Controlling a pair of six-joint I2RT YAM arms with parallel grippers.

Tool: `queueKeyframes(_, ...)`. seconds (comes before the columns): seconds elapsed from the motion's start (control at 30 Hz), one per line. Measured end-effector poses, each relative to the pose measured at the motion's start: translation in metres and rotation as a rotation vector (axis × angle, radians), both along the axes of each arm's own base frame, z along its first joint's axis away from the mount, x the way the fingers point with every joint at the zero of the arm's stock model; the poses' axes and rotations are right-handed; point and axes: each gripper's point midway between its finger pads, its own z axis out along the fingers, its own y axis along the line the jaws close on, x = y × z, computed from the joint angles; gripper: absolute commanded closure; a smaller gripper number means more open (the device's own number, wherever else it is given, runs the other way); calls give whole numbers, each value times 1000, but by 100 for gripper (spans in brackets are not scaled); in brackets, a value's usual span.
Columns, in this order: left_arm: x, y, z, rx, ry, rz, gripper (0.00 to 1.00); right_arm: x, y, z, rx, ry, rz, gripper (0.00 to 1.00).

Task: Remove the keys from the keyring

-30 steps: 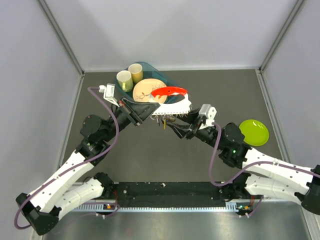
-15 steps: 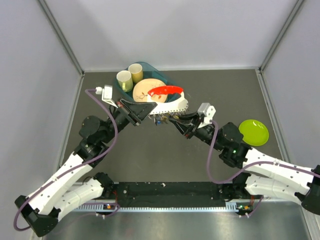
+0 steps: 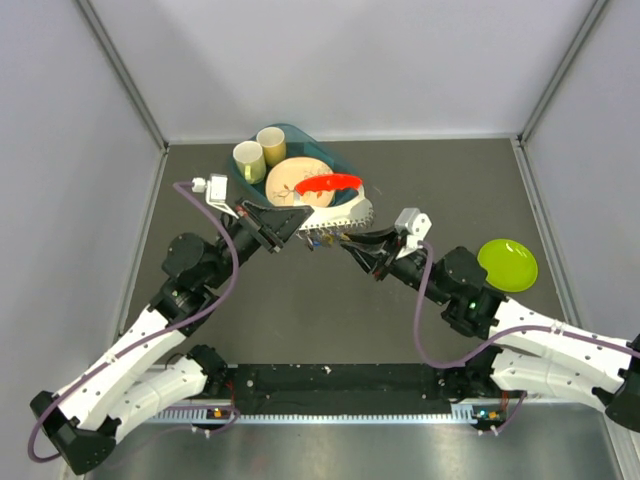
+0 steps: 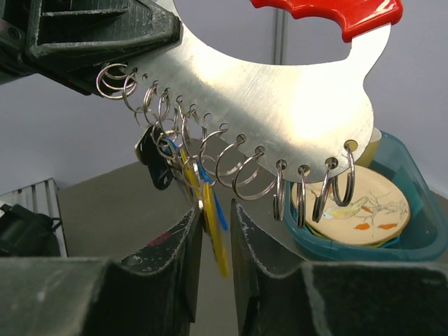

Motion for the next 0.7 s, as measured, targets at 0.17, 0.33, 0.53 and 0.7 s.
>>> queueKeyframes(0.17,2,0,-8,9,15,10,100,-1,1,-9,-34,12,5,100)
queueKeyframes(0.33,3,0,-9,11,14,11,100,-1,2,-11,-41,13,11,100)
queueKeyframes(0.53,3,1,-9,8,17,14,100,-1,6,-11,-32,18,22,72)
queueKeyframes(0.7,2,1,-7,-5,28,8,100,4,19,-26,-53,50,35,71)
